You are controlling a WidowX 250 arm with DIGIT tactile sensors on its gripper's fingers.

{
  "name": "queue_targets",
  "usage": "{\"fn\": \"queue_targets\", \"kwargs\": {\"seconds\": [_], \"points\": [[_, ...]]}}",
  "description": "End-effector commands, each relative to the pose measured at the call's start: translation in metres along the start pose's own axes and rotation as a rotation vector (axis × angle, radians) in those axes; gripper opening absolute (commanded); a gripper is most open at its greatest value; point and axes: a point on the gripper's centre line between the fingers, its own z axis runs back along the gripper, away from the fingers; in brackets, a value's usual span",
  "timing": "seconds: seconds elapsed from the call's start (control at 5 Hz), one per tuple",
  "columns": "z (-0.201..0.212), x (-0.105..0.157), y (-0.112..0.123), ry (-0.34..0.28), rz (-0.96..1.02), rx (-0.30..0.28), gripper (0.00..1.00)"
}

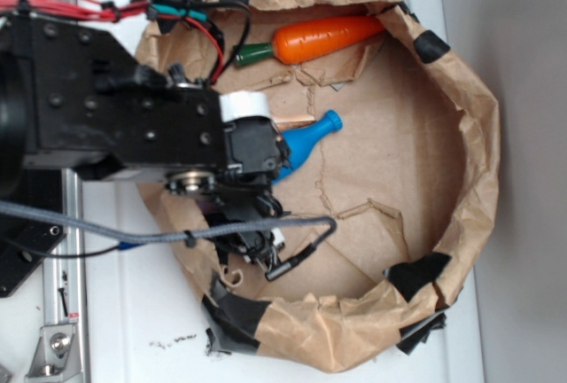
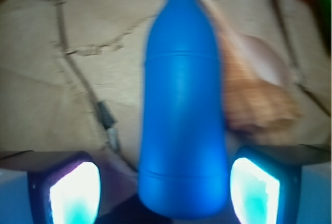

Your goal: Grab the blue bottle.

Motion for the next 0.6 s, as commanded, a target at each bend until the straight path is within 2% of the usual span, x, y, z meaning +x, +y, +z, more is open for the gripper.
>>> {"fn": "queue_targets", "kwargs": {"seconds": [0.0,0.2,0.4], "points": [[-0.035,0.011,-0.023,0.008,-0.188,-0.012,1.0],[-0.03,0.029,-0.032,-0.022,-0.242,0.002,1.0],[0.008,0.052,-0.036,-0.147,-0.165,0.015,0.96]]}}
